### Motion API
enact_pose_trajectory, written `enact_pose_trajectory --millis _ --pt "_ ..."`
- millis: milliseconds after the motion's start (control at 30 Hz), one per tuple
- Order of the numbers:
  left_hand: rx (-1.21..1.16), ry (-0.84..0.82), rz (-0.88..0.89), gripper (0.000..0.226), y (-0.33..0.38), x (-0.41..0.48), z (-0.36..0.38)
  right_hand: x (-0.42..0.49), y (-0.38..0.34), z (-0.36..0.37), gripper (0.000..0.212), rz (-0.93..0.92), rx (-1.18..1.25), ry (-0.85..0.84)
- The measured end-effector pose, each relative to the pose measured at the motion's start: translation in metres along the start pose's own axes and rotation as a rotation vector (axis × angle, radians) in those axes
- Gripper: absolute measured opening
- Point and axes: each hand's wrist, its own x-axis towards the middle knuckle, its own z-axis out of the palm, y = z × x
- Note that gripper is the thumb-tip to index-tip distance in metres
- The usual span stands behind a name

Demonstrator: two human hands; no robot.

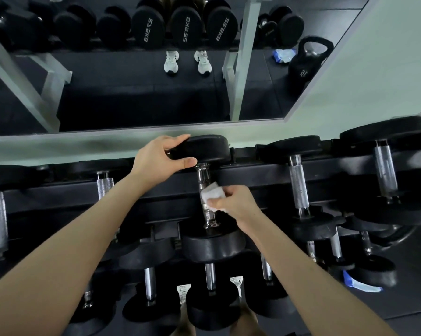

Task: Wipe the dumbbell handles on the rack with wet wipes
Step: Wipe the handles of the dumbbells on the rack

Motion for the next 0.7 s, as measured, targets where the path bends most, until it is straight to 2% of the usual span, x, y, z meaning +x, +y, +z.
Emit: enact_pose_trajectory --millis 100,167,233,333,433,600,700 --pt "0.002 0.021 0.002 0.064 -0.002 -0.001 0.003 0.005 -0.017 0.011 0.015 -0.033 0.196 0.086" --pt "-0.007 0.022 0.0 0.063 -0.002 -0.002 0.003 0.014 -0.031 0.026 0.005 0.007 0.233 0.13" --pt "-0.021 0.021 -0.002 0.063 -0.002 -0.003 0.003 0.023 -0.037 0.033 0.006 0.058 0.234 0.178" --pt "-0.037 0.024 -0.007 0.063 -0.001 -0.004 0.003 0.02 -0.03 0.03 0.009 0.021 0.28 0.132" --pt "-0.048 0.018 -0.015 0.062 0.0 -0.004 0.002 0.007 -0.01 0.021 0.013 -0.024 0.063 0.053" --pt "-0.039 0.003 -0.021 0.063 0.003 -0.003 -0.001 -0.002 0.009 0.011 0.034 0.06 -0.378 -0.075" --pt "-0.028 -0.009 -0.009 0.063 0.003 -0.004 -0.002 -0.005 0.006 0.012 0.034 0.049 -0.555 -0.085"
